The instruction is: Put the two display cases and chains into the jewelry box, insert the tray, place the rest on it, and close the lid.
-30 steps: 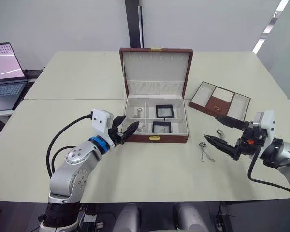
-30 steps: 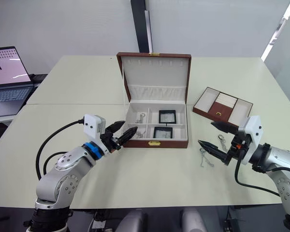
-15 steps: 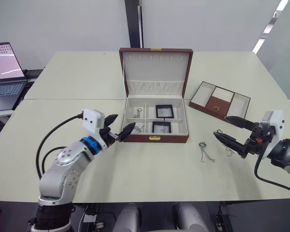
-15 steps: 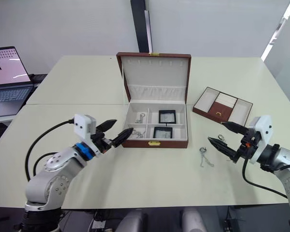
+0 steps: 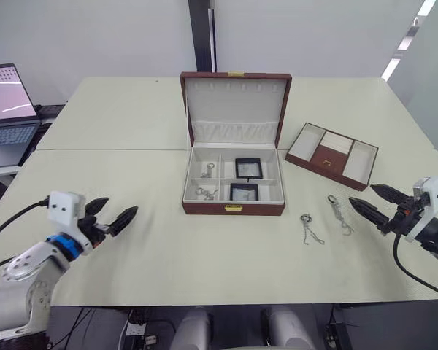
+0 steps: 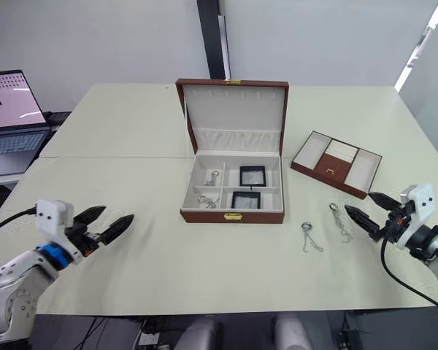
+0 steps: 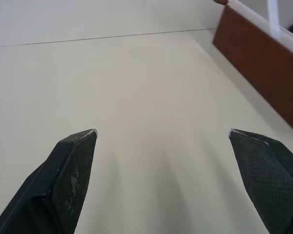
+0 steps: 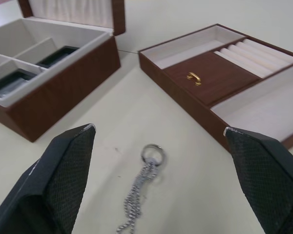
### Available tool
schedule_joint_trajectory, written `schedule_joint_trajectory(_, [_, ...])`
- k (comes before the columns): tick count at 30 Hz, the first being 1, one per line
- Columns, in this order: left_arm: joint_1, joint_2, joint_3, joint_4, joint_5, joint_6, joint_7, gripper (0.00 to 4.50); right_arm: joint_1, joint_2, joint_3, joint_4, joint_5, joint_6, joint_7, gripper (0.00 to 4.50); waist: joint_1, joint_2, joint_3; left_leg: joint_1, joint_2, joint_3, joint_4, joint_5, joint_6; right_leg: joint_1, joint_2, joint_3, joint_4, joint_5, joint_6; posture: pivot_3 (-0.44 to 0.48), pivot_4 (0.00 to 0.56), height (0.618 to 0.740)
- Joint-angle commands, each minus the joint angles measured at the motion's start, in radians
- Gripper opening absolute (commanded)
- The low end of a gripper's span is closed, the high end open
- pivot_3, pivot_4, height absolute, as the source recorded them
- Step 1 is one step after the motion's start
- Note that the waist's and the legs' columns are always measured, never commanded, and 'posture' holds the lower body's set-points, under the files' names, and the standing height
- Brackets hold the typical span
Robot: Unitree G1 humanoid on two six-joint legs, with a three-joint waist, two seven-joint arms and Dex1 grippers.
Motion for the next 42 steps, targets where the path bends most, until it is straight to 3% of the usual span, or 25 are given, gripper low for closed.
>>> schedule_joint_trajectory(1, [0.021, 0.015, 0.074, 0.035, 0.015, -0.068, 0.009, 4.48, -0.013, 0.006, -0.049, 0.039, -0.022, -0.065, -0.018, 4.5, 0.0, 0.0, 0.0, 0.0, 0.0, 0.0, -0.001, 0.0, 0.0, 0.0, 0.0, 0.0, 0.0, 0.0, 0.0, 0.0, 0.15, 0.74])
schedule_joint_trajectory(12, [0.041, -0.002, 0.172, 0.11, 0.042, -0.144, 0.13, 4.48, -0.029, 0.042, -0.086, 0.19, -0.087, -0.193, -0.107, 4.5, -0.001, 0.0, 0.0, 0.001, 0.001, 0.0, -0.002, 0.0, 0.0, 0.0, 0.0, 0.0, -0.001, 0.0, 0.0, 0.0, 0.15, 0.74])
schedule_joint_trajectory(29, [0.05, -0.011, 0.157, 0.023, 0.03, -0.111, 0.177, 4.48, -0.031, 0.042, -0.079, 0.227, -0.102, -0.224, -0.099, 4.5, -0.001, 0.0, 0.0, 0.001, 0.001, 0.001, -0.004, 0.0, 0.0, 0.0, 0.0, 0.0, -0.001, 0.0, 0.0, 0.0, 0.15, 0.74])
schedule_joint_trajectory(35, [0.039, -0.004, 0.12, -0.076, -0.015, -0.055, 0.139, 4.48, -0.02, 0.007, -0.067, 0.172, -0.07, -0.177, -0.023, 4.5, -0.001, 0.0, 0.0, 0.001, 0.001, 0.001, -0.004, 0.0, 0.0, 0.0, 0.0, 0.0, -0.001, 0.0, 0.0, 0.0, 0.15, 0.74])
schedule_joint_trajectory(42, [-0.028, 0.051, 0.017, -0.204, -0.08, 0.056, 0.049, 4.48, -0.057, -0.127, -0.027, 0.114, -0.037, -0.054, 0.141, 4.5, -0.001, 0.001, 0.0, 0.001, 0.0, 0.001, -0.004, 0.0, 0.0, 0.0, 0.0, 0.0, -0.001, 0.0, 0.0, 0.0, 0.15, 0.74])
